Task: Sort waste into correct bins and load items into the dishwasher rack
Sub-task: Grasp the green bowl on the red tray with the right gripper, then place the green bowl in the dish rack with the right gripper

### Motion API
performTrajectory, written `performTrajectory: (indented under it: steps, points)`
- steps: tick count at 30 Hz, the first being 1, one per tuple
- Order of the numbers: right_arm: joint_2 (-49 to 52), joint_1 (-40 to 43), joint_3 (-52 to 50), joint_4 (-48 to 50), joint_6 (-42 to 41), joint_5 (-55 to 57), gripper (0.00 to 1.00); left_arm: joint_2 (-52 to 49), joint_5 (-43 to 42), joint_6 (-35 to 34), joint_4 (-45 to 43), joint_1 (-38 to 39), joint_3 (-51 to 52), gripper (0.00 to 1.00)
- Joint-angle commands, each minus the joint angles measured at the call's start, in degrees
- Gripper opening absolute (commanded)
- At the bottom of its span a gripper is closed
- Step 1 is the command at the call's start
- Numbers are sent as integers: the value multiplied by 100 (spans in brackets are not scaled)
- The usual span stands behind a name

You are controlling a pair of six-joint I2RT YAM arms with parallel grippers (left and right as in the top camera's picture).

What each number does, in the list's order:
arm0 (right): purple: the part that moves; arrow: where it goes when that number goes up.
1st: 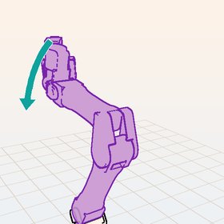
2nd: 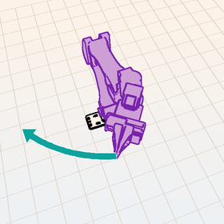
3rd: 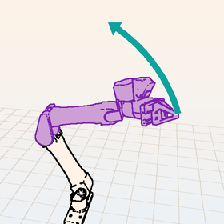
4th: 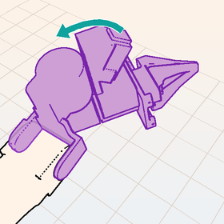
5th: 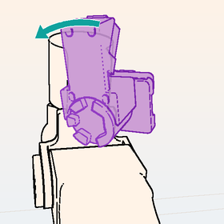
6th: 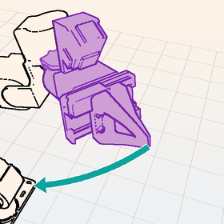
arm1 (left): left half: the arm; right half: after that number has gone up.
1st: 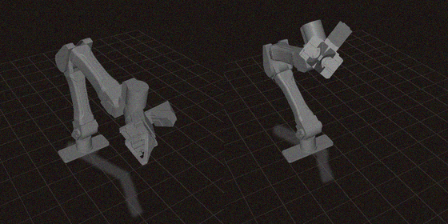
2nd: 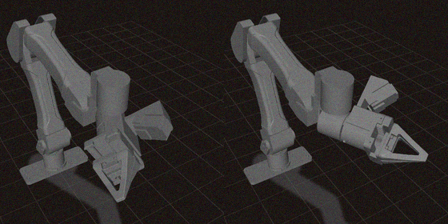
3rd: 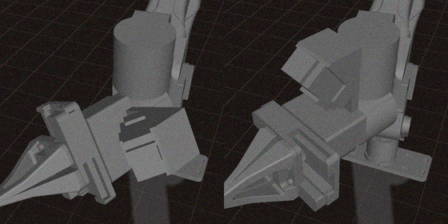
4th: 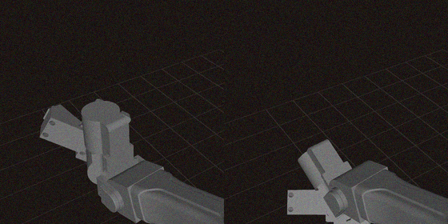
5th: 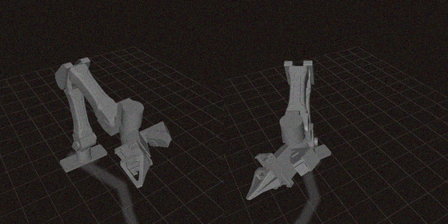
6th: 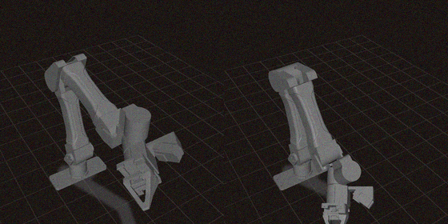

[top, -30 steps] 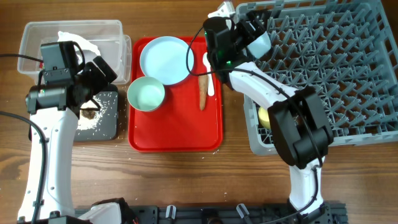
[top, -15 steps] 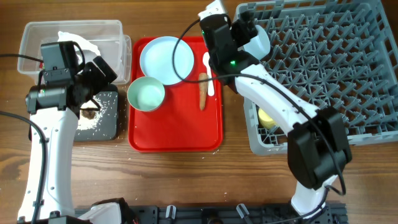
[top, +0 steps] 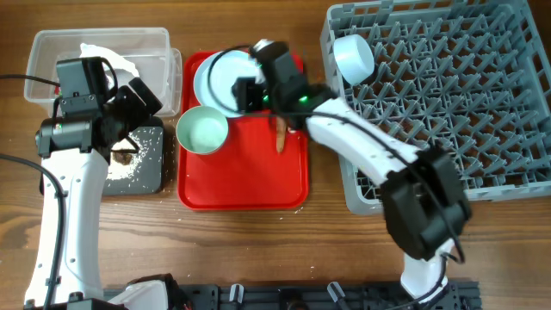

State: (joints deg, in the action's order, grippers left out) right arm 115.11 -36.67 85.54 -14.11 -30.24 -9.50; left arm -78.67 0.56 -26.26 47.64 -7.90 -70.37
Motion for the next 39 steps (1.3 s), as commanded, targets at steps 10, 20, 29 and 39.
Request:
performTrajectory:
  steps: [10,20,29,39]
  points:
    - [896,-420,-76,-267,-1047,-538,44,0,-4,9,0,-26,-79,100]
    - [925,-422,-76,-310,-1043,-549,12,0,-4,9,0,-26,-79,100]
    - [1113,-409,-76,-337,-1172,-621,9,0,-4,9,0,-26,-79,100]
    - [831,-199,42,-409,-1169,-791,4,0,-4,9,0,-26,-79,100]
